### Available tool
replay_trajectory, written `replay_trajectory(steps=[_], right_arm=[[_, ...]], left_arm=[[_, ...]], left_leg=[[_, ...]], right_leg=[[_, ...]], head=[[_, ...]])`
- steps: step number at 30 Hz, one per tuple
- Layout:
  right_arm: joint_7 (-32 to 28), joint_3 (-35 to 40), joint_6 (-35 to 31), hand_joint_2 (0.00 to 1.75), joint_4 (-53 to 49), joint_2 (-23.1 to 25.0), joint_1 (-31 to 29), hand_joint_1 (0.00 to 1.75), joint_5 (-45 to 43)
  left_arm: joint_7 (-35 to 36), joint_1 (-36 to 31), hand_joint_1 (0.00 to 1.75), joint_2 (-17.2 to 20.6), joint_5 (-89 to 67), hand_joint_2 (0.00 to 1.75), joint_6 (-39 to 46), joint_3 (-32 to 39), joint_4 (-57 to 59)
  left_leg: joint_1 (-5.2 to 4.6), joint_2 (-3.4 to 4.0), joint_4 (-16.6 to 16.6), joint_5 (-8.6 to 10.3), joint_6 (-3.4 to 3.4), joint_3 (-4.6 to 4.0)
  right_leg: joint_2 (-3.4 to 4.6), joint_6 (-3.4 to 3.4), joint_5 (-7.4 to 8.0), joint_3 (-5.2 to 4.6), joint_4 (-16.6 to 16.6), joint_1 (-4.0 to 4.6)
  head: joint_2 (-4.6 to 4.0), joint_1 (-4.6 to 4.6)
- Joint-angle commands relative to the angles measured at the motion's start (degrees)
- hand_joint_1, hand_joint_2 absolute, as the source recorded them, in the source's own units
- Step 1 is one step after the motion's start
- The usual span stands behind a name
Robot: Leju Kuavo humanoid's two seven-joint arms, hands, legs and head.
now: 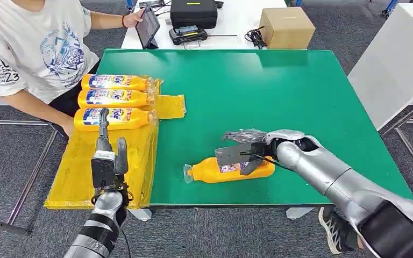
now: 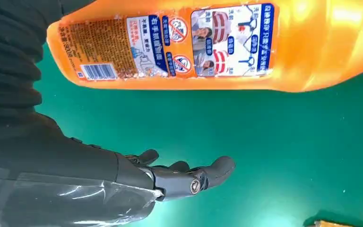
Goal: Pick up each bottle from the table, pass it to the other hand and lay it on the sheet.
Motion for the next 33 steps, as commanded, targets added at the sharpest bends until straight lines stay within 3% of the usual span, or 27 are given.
replay_trajectory(steps=[1,33], right_arm=[[0.08,5.49,-0.17,1.75,3.91,0.94,-2.73,0.0,-0.1],[0.76,10.53,-5.23,1.75,10.46,2.58,1.22,0.0,2.61]], left_arm=[[-1.05,-2.42,0.0,0.38,0.17,0.0,-0.45,-1.15,4.33],[-1.05,-3.23,0.0,-0.26,0.71,0.0,-0.94,-1.01,7.43]], left_leg=[[0.02,0.05,-0.02,-0.05,-0.06,0.14],[0.06,0.06,-0.03,-0.12,-0.11,0.33]], right_leg=[[0.03,-0.08,-0.04,0.13,-0.02,0.03],[0.02,-0.14,-0.11,0.32,-0.06,0.08]], head=[[0.0,0.0],[0.0,0.0]])
